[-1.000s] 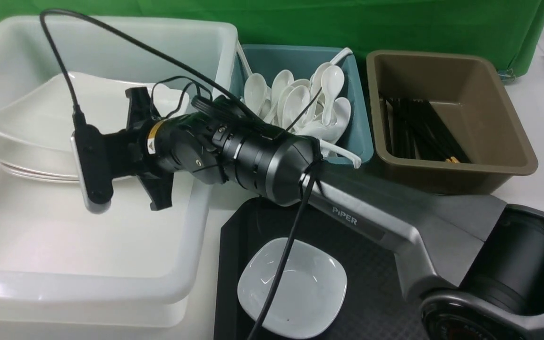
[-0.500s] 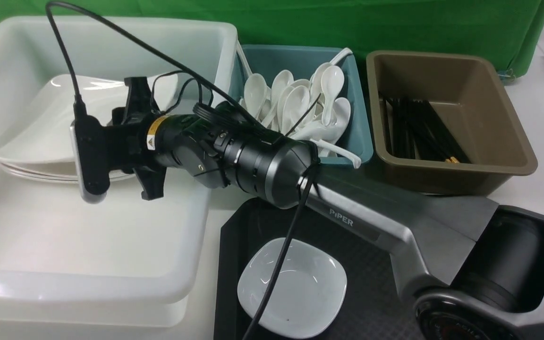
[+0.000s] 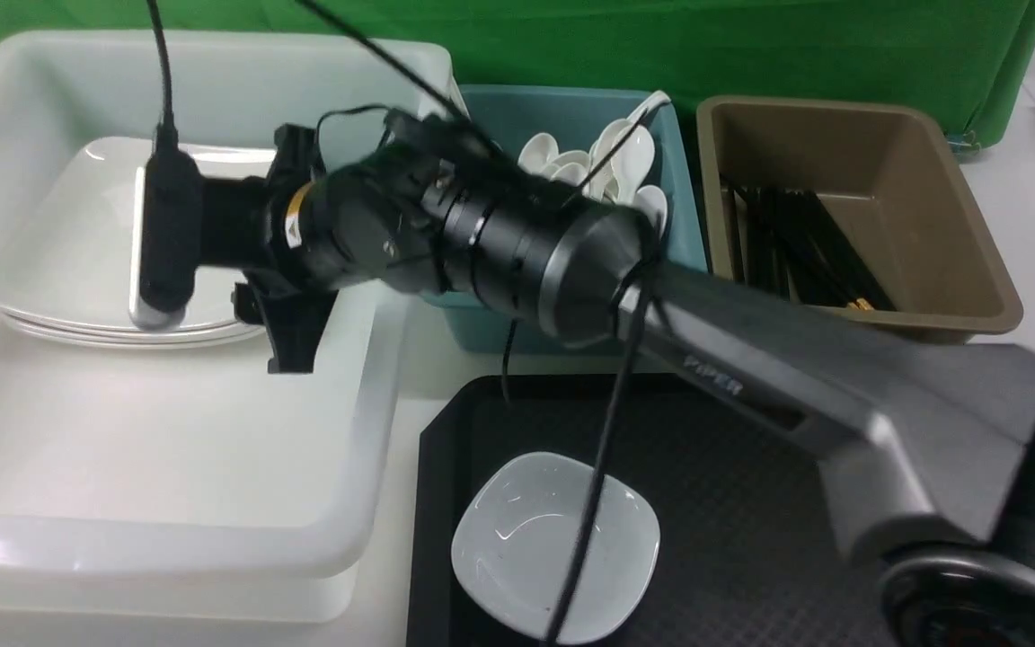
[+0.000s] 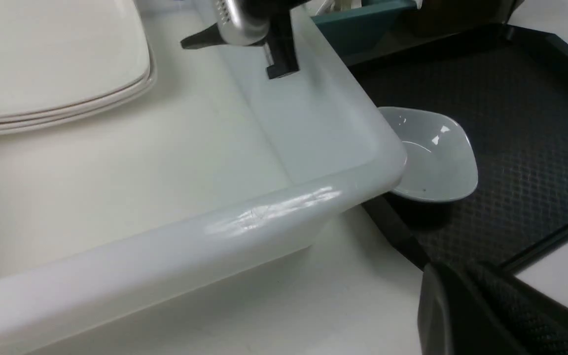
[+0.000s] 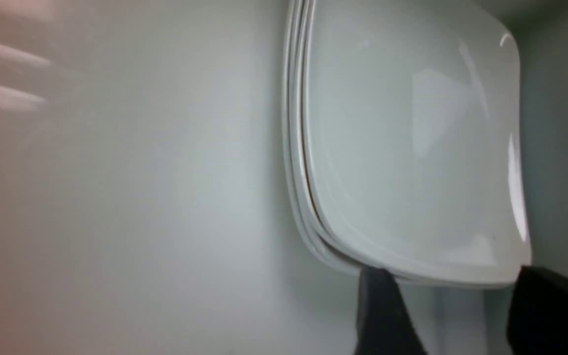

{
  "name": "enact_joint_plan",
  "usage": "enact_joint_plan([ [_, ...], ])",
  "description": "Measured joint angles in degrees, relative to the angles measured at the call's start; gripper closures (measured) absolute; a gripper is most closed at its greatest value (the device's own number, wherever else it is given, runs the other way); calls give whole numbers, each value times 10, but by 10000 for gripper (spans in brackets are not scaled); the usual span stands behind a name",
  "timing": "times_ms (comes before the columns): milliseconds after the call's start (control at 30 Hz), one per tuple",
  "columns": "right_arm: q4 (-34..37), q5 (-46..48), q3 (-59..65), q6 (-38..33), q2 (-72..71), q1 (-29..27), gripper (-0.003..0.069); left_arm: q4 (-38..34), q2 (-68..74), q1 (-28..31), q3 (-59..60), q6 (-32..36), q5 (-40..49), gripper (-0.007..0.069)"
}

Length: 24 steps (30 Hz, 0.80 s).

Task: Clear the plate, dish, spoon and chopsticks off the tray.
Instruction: Use the left arm to grab a small plate from the dinner plate

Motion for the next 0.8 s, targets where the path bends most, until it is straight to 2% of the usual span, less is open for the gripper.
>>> enact_joint_plan([
  [167,-5,199,-4,136,-142,6,453,0,50,0,-1,35,-4,612],
  [267,-32,304,-6,207,-208,6,566,-7,120,0,-1,63,-29,612],
  [300,-37,318,-6,215,-216,6,578,-10,130,0,-1,69,-34,612],
  [333,-60,365,-4,254,-249,6,622,-25,180,0,-1,95,-66,612],
  [367,-64,365,-4,266,-252,6,625,-28,192,0,-1,98,-70,612],
  [400,-96,365,9,315,-282,6,640,-57,253,0,-1,130,-105,612],
  [500,-126,365,59,371,-336,6,641,-101,316,0,-1,165,-135,612],
  [567,-139,365,132,410,-401,6,641,-159,390,-2,-1,223,-169,612],
  [633,-142,365,234,451,-485,6,641,-190,463,-18,-1,252,-195,612],
  [800,-144,364,421,517,-622,6,641,-170,579,-89,-29,249,-221,612],
])
